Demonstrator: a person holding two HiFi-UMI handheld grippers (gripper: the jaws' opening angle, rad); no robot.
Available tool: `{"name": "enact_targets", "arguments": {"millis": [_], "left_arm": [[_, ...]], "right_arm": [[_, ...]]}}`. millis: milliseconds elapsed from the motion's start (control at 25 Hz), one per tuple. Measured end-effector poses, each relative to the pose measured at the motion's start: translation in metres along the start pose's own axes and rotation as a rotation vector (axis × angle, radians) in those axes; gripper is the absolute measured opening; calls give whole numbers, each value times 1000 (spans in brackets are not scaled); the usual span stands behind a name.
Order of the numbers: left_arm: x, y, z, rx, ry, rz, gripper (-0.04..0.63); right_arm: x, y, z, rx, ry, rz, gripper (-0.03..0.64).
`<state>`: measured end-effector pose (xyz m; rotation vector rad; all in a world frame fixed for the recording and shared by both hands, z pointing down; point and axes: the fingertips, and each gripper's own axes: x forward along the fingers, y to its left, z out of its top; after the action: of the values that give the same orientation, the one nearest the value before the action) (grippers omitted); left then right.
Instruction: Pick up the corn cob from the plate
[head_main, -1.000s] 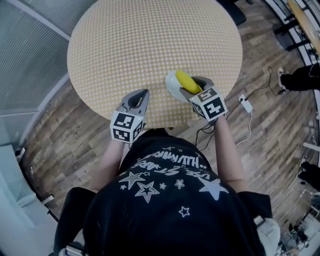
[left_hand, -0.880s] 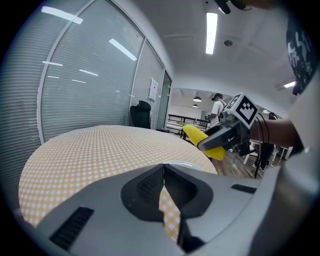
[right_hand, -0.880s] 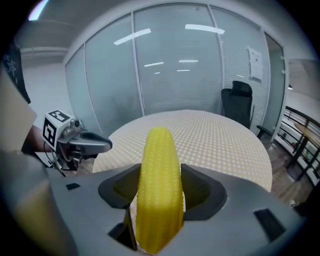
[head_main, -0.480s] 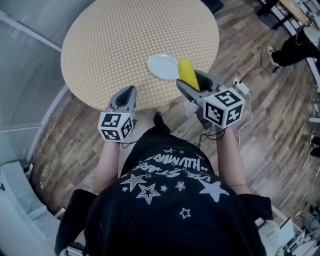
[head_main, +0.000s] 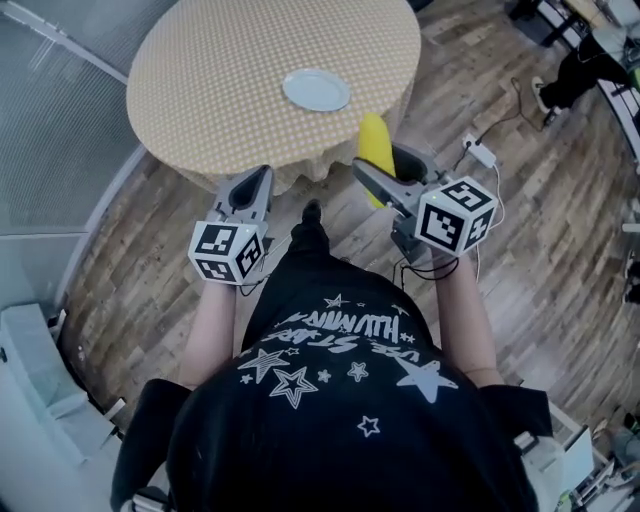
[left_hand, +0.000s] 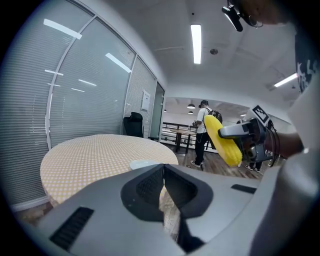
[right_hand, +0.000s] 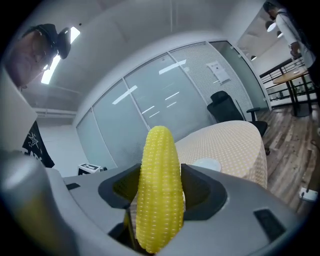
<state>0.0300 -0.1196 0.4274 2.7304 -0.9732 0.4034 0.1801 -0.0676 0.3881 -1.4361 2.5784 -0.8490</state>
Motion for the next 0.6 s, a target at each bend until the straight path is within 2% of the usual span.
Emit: {"name": "enact_targets", "arguments": {"millis": [200, 320, 600], "left_arm": [[-26, -25, 12, 6, -28, -4, 8], [-30, -35, 17, 27, -31, -27, 8], [-27, -46, 21, 15, -71, -86, 8]], "right_arm": [[-21, 19, 1, 56, -57, 51, 256], [-30, 27, -1, 45, -72, 60, 256], [-38, 33, -7, 16, -91, 27, 256]]}}
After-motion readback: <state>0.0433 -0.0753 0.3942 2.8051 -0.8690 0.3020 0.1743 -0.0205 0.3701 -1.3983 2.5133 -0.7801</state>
